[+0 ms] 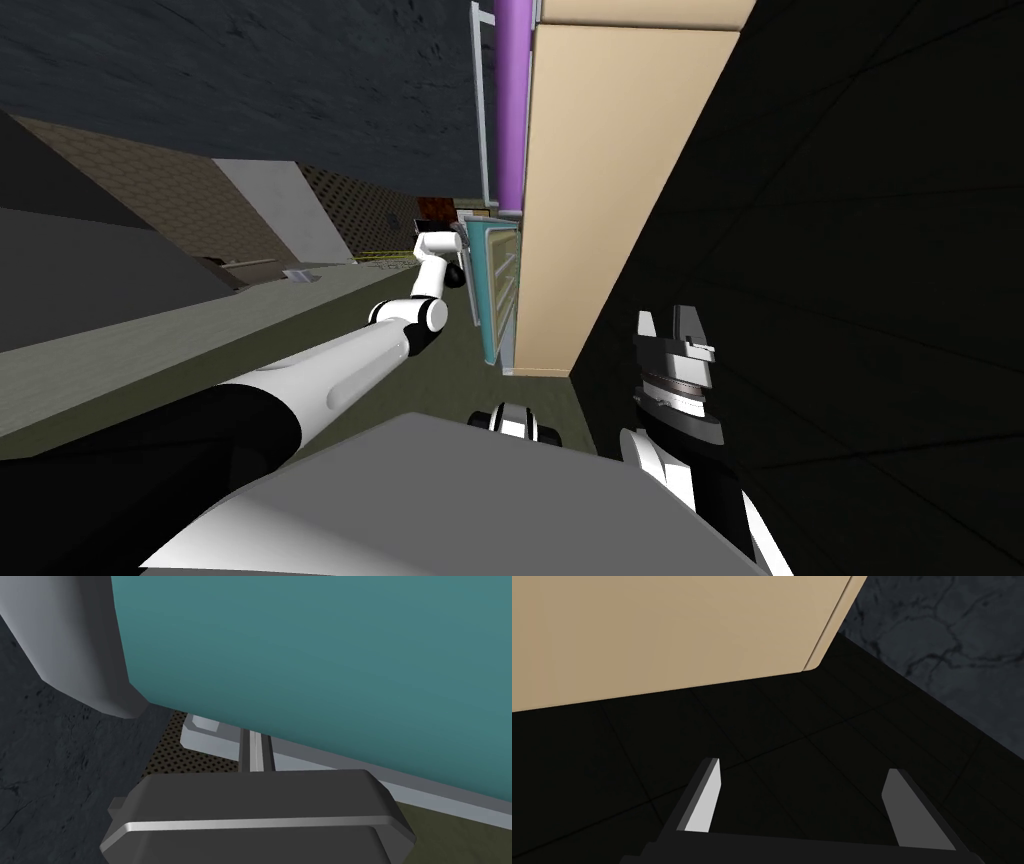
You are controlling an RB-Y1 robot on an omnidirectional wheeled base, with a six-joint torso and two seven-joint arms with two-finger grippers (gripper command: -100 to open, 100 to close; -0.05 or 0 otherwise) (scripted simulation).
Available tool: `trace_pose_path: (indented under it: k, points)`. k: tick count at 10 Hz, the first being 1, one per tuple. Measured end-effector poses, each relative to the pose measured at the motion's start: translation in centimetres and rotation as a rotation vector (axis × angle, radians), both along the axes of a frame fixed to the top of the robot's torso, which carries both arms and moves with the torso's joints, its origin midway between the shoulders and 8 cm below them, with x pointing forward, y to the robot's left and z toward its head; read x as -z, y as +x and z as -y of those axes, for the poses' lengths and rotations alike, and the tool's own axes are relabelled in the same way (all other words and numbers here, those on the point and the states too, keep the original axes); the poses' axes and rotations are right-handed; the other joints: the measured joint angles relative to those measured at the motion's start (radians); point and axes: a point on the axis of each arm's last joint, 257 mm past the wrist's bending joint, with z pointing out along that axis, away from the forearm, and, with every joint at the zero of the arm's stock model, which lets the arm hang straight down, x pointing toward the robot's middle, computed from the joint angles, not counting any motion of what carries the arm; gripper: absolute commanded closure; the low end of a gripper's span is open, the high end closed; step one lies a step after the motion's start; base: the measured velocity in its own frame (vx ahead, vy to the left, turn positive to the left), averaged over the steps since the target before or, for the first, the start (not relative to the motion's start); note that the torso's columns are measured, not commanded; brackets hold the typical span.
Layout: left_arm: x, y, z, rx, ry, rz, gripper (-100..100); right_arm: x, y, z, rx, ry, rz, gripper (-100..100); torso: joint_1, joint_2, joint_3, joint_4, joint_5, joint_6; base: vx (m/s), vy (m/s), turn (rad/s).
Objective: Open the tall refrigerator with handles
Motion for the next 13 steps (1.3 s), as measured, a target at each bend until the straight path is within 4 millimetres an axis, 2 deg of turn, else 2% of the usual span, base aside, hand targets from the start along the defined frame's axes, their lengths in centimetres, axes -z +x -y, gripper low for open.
trace_pose_path:
  k: [8,12,13]
  points:
    - [0.0,0.7,5.2,0.099,-0.003,0.003,100,0.0,0.0,0.0,0.000,0.000,0.000,0,0.001,0.000,0.000,0.001,0.001,-0.001,0.015,0.278,-0.071]
    - [-0.8,1.0,7.8,0.150,-0.004,0.014,100,0.0,0.0,0.0,0.000,0.000,0.000,0,0.005,0.007,0.006,0.001,0.003,-0.005,-0.009,0.299,-0.068]
    - [-1.0,0.9,8.3,0.160,-0.003,0.018,100,0.0,0.0,0.0,0.000,0.000,0.000,0,0.001,0.009,0.007,0.001,0.003,-0.006,-0.017,0.095,-0.007]
